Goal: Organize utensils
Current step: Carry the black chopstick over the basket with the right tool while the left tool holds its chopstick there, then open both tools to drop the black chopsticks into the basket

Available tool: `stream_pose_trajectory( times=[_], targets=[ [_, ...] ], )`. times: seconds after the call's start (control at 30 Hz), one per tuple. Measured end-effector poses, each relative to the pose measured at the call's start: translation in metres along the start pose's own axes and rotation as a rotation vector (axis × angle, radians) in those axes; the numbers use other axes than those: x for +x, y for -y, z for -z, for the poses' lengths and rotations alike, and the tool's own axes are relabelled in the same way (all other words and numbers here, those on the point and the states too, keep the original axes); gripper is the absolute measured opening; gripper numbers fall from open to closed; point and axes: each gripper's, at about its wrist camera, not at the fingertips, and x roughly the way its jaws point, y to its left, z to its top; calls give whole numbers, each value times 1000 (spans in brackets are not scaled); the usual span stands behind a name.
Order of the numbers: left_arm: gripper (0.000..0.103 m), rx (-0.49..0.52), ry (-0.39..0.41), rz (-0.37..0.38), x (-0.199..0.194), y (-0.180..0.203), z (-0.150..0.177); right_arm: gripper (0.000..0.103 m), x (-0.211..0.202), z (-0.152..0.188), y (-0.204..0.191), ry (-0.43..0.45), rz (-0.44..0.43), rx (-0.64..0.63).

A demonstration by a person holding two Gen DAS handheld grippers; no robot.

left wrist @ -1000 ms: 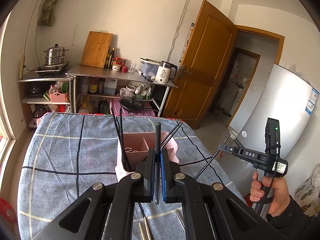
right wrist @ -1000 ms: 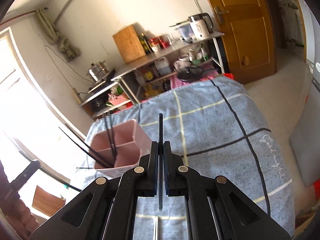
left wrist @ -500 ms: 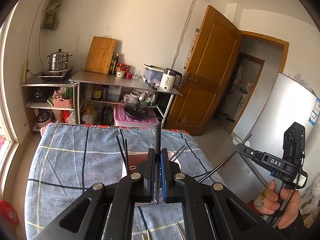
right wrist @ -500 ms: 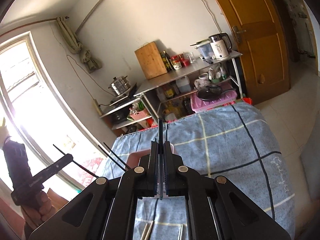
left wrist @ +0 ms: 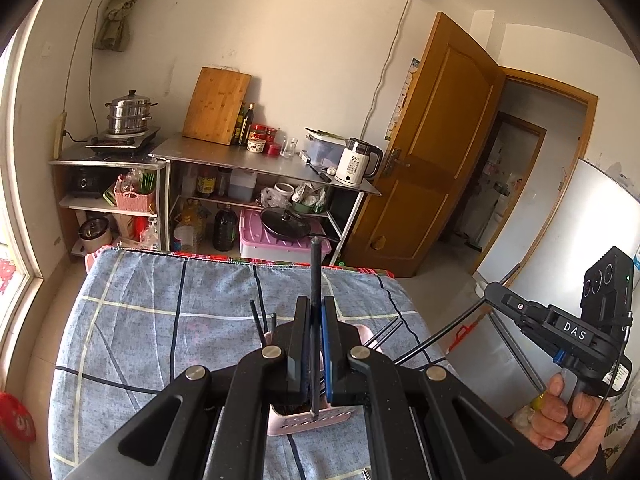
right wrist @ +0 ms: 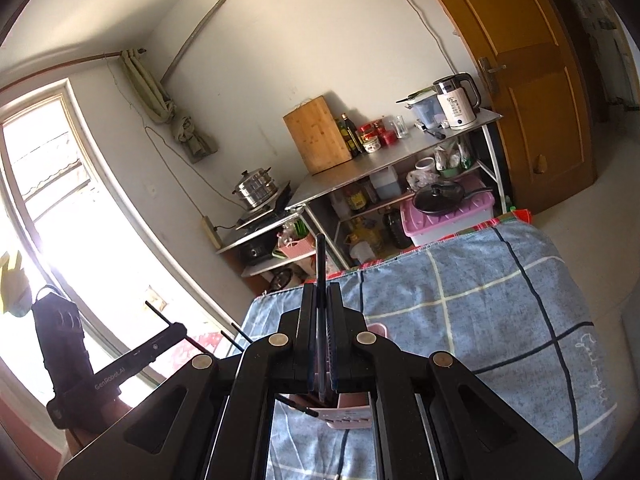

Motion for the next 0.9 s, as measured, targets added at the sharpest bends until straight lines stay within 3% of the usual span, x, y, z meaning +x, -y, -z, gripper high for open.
stream_pose_trajectory(
  times=[0.43,0.9],
  targets=[
    [5,-20,26,21,3,-9,-15,4,31,12,6,-46,7,35],
    [5,-87,-116,-5,64,-38,34,4,73,51,22,-161,30,79]
  ],
)
